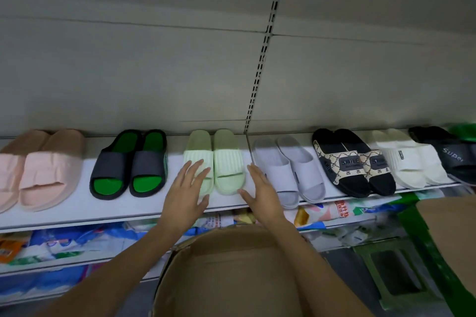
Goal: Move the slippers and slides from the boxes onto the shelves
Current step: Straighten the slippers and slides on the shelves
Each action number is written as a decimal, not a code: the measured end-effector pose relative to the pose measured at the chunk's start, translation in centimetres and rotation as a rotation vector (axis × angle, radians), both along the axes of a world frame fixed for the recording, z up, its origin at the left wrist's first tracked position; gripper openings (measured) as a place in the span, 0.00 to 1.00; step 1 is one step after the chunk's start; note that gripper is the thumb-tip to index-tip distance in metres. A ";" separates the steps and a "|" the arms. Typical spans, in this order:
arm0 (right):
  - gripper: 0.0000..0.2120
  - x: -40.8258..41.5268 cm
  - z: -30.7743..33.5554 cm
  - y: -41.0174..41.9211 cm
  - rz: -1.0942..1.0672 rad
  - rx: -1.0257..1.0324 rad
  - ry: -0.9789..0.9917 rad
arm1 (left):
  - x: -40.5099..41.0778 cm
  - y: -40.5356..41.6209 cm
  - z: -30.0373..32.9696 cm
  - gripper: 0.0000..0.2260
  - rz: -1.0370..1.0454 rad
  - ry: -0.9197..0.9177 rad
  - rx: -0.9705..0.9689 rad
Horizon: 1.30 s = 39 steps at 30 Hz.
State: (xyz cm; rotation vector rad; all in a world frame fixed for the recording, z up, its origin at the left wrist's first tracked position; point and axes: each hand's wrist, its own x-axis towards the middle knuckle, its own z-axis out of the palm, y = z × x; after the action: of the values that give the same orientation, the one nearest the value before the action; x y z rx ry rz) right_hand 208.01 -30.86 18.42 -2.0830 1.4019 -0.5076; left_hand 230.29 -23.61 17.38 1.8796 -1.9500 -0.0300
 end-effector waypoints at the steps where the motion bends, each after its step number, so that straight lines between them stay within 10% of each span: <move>1: 0.32 -1.5 0.2 -0.1 0.012 -0.036 -0.008 | -1.7 0.3 0.3 0.28 -0.064 0.024 -0.047; 13: 0.38 -19.4 -1.0 -6.5 0.022 -0.039 -0.045 | -20.1 -4.5 -1.3 0.38 0.115 0.454 0.135; 21: 0.42 -20.5 -2.8 -8.5 0.078 0.029 -0.054 | -22.9 -6.4 -2.8 0.54 0.269 0.461 0.254; 39: 0.45 -18.0 -2.6 -9.3 0.020 0.020 0.101 | -21.4 -9.5 -2.2 0.49 0.274 0.456 0.283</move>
State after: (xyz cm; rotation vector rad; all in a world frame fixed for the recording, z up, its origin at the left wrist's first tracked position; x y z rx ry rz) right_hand 190.04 -40.18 15.81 -2.1306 1.4348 -0.3827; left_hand 208.88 -33.07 15.16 2.0739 -1.4291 -0.6246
